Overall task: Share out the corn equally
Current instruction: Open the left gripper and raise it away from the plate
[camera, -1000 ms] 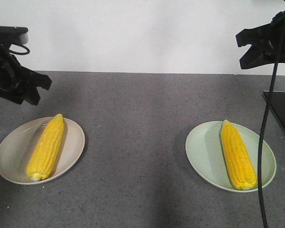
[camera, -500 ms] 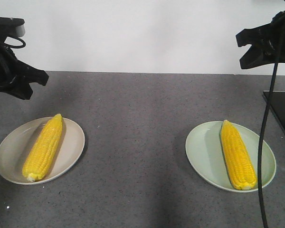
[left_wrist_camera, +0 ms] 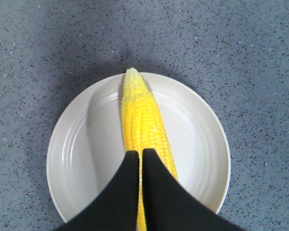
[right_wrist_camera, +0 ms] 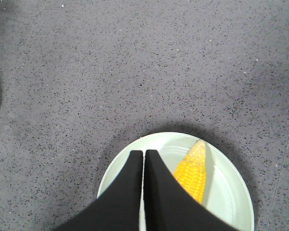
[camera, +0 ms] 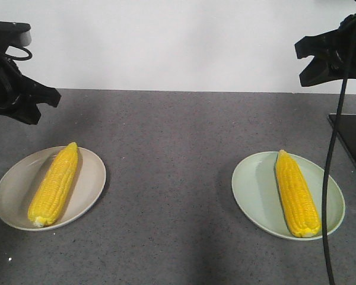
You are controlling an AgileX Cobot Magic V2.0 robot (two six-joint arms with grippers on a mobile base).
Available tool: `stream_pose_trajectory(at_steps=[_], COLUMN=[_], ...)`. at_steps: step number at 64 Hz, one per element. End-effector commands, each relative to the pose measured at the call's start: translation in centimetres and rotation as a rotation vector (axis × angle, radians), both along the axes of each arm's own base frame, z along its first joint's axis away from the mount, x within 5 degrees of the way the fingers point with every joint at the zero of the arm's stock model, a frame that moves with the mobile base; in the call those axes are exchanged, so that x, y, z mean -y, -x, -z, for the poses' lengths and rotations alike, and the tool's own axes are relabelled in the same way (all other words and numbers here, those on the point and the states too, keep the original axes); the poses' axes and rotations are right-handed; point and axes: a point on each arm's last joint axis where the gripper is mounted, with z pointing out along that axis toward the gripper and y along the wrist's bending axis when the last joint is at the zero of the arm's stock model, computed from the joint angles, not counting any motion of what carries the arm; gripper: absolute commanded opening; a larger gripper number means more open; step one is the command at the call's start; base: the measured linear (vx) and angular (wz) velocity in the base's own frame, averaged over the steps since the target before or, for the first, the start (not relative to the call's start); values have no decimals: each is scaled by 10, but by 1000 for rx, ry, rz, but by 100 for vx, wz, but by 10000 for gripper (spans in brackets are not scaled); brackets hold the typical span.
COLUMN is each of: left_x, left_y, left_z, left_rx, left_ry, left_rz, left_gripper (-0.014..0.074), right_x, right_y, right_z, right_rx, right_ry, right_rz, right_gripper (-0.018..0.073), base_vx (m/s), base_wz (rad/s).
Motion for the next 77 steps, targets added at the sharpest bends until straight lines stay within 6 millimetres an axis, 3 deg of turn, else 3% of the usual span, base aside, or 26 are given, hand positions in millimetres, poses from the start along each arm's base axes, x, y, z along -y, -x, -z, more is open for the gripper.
stream_pose_trajectory(at_steps=[1,19,32,41,51,58,77], left_x=[1,0,-10,-15,-22,-27,-40], left_y=[7,7,40,80,127,166,238], left_z=[-23,-17,-24,-27,-7,26,99], left_rx=[90,90,195,422,701,882,1104], left_ry=[26,14,-49,-21,18,66,168], left_rz=[-2,-6,-6,-19,-33,-60,-162], left_gripper=[-7,-7,-7,-7,-7,-7,-7], right_x=[-1,-1,-1,-1,-1,-1,-1], right_y=[13,13,13,13,13,13,13], right_z=[-24,-24,-24,-24,-24,-24,-24], right_rx=[81,81,81,81,81,81,81], right_ry=[-26,-26,-26,-26,-26,-26,-26], right_rz=[3,3,3,3,3,3,3], right_gripper=[-9,-9,-9,-9,-9,-9,-9], base_vx=[0,0,0,0,0,0,0], base_wz=[0,0,0,0,0,0,0])
